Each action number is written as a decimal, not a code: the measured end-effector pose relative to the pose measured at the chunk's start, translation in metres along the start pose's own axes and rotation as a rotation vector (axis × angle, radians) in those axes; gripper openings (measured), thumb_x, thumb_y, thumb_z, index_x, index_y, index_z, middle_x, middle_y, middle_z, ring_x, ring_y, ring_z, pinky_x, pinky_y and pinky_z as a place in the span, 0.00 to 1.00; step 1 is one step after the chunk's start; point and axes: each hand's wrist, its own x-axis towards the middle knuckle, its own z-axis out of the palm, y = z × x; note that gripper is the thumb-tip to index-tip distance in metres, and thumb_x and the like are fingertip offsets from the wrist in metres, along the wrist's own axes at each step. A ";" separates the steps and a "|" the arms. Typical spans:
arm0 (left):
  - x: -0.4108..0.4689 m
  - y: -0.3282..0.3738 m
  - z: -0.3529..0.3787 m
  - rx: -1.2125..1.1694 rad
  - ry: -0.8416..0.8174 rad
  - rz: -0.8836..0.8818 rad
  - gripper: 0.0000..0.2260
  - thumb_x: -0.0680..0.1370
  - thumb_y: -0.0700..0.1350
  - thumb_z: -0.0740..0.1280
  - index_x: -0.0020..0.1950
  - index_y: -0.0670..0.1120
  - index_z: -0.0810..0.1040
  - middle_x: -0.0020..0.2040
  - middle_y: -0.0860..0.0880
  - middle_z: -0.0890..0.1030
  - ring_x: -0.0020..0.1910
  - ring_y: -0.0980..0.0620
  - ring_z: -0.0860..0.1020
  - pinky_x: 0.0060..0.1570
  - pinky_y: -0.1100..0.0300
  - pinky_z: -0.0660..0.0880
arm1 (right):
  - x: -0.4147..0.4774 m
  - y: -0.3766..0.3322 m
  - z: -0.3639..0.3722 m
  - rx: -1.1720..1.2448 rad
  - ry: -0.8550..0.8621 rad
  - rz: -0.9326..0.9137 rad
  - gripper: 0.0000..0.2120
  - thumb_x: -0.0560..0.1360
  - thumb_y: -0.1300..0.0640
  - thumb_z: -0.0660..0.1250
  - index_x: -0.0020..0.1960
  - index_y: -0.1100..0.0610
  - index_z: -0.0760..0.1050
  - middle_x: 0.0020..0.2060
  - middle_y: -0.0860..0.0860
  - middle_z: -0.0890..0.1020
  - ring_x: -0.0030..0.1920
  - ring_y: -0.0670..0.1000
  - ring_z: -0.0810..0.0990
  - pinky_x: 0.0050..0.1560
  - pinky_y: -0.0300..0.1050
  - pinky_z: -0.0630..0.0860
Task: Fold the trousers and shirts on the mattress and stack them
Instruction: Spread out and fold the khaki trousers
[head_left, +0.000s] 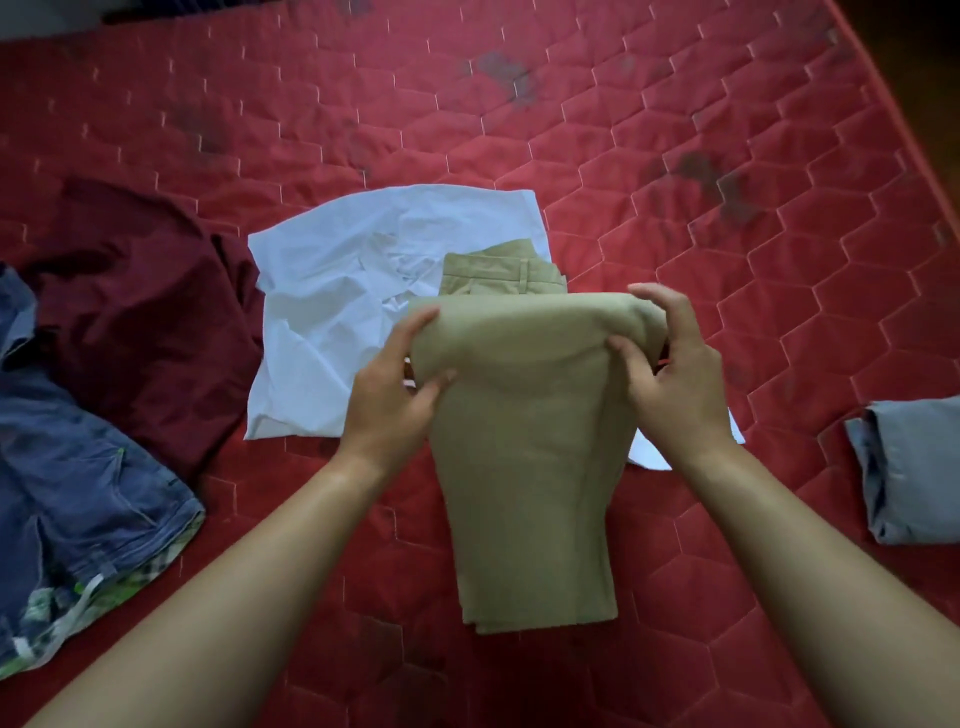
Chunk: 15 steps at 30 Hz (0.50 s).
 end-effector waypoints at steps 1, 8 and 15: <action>0.016 -0.001 0.002 -0.054 0.095 -0.012 0.23 0.72 0.41 0.72 0.62 0.59 0.70 0.43 0.56 0.78 0.34 0.60 0.76 0.35 0.71 0.72 | 0.014 0.001 0.004 0.004 0.020 -0.015 0.20 0.73 0.56 0.68 0.61 0.42 0.68 0.34 0.35 0.76 0.31 0.38 0.74 0.34 0.27 0.65; 0.125 -0.061 0.060 -0.268 0.009 -0.325 0.32 0.76 0.49 0.68 0.74 0.54 0.53 0.59 0.49 0.79 0.52 0.54 0.79 0.56 0.61 0.74 | 0.109 0.063 0.078 0.050 -0.185 0.329 0.41 0.73 0.47 0.69 0.76 0.53 0.49 0.47 0.49 0.79 0.49 0.50 0.78 0.49 0.37 0.68; 0.069 -0.137 0.089 -0.077 0.031 -0.290 0.27 0.76 0.43 0.67 0.71 0.58 0.61 0.66 0.53 0.74 0.61 0.54 0.76 0.60 0.61 0.71 | 0.042 0.115 0.123 -0.132 -0.231 0.253 0.36 0.68 0.55 0.72 0.71 0.50 0.60 0.40 0.35 0.76 0.54 0.48 0.78 0.54 0.48 0.64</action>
